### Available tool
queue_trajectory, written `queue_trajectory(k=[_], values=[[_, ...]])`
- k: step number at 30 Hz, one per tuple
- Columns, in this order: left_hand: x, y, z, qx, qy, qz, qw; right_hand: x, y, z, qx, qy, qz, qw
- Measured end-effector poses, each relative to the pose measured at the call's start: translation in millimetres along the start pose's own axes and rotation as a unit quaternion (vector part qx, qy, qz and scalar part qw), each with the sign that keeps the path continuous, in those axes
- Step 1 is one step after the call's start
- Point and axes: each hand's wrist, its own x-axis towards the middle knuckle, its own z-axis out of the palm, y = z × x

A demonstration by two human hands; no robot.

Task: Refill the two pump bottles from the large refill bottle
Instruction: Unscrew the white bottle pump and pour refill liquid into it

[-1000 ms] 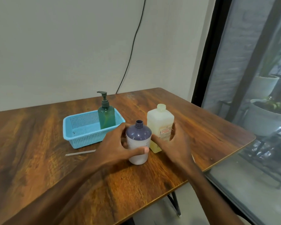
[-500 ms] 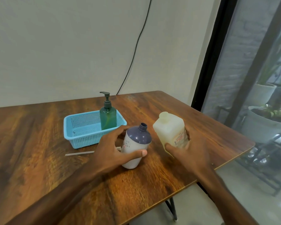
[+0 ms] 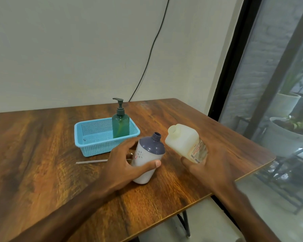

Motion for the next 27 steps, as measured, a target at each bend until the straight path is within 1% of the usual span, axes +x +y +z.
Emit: queue_trajectory(k=[3,11,15,27], values=[[-0.2,-1.2,0.7,0.008,0.001,0.009,1.0,-0.8,-0.7,-0.3,-0.008,-0.001,0.004,1.0],[-1.3,-7.4,0.5,0.019,0.01,0.011,1.0,-0.2,-4.2,-0.7,-0.023,0.002,-0.017,1.0],[-1.5,-12.3,1.3,0.031,0.002,0.008,0.999,0.9,-3.3,-1.2,-0.022,0.014,-0.04,0.999],[-0.4,-17.6,2.0,0.045,0.005,0.015,0.999,2.1,-3.4,0.4,-0.026,0.007,-0.035,0.999]])
